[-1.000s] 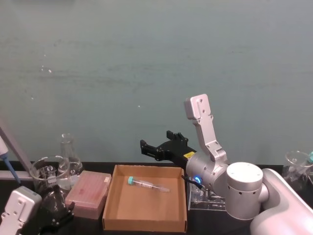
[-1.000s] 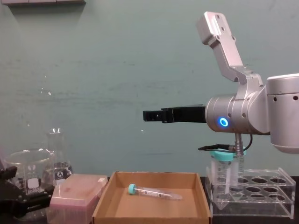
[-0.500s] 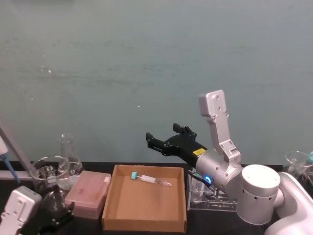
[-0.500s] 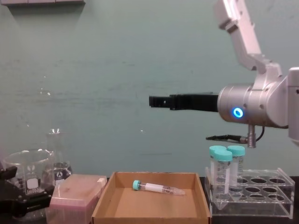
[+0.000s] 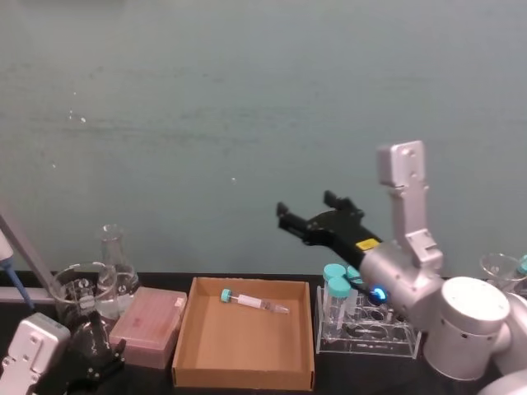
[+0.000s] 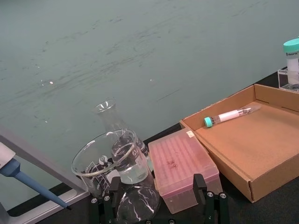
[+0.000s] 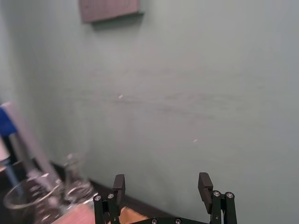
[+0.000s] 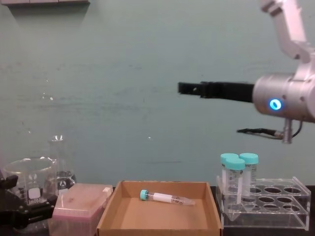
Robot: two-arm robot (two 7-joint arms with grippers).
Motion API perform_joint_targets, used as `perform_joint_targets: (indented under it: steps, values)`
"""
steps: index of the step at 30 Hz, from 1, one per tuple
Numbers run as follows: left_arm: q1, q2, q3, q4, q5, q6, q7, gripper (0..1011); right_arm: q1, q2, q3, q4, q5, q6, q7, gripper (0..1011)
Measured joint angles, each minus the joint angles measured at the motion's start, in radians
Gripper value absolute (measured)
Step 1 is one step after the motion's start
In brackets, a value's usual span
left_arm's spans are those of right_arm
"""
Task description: Use the right hand to move the test tube from the test tube rack into the box.
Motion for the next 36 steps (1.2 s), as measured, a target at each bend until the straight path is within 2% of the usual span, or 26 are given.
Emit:
perform_joint_targets:
  steps: [4, 6, 10, 19, 28, 36]
  values:
    - [0.000, 0.000, 0.000, 0.000, 0.000, 0.000, 0.000, 1000, -0.038, 0.019, 0.039, -0.044, -0.001, -0.016, -0.042, 1002]
    - [0.000, 0.000, 0.000, 0.000, 0.000, 0.000, 0.000, 1000, -0.077, 0.036, 0.074, -0.074, -0.004, -0.016, -0.072, 1003]
    - [0.000, 0.000, 0.000, 0.000, 0.000, 0.000, 0.000, 1000, -0.140, 0.060, 0.113, -0.114, -0.012, -0.007, -0.100, 1003]
    - [0.000, 0.000, 0.000, 0.000, 0.000, 0.000, 0.000, 1000, -0.255, 0.089, 0.164, -0.176, -0.030, 0.032, -0.117, 1003]
    - [0.000, 0.000, 0.000, 0.000, 0.000, 0.000, 0.000, 1000, -0.291, 0.090, 0.192, -0.191, -0.045, 0.051, -0.116, 1003]
    - [0.000, 0.000, 0.000, 0.000, 0.000, 0.000, 0.000, 1000, -0.293, 0.090, 0.194, -0.191, -0.048, 0.061, -0.115, 1002]
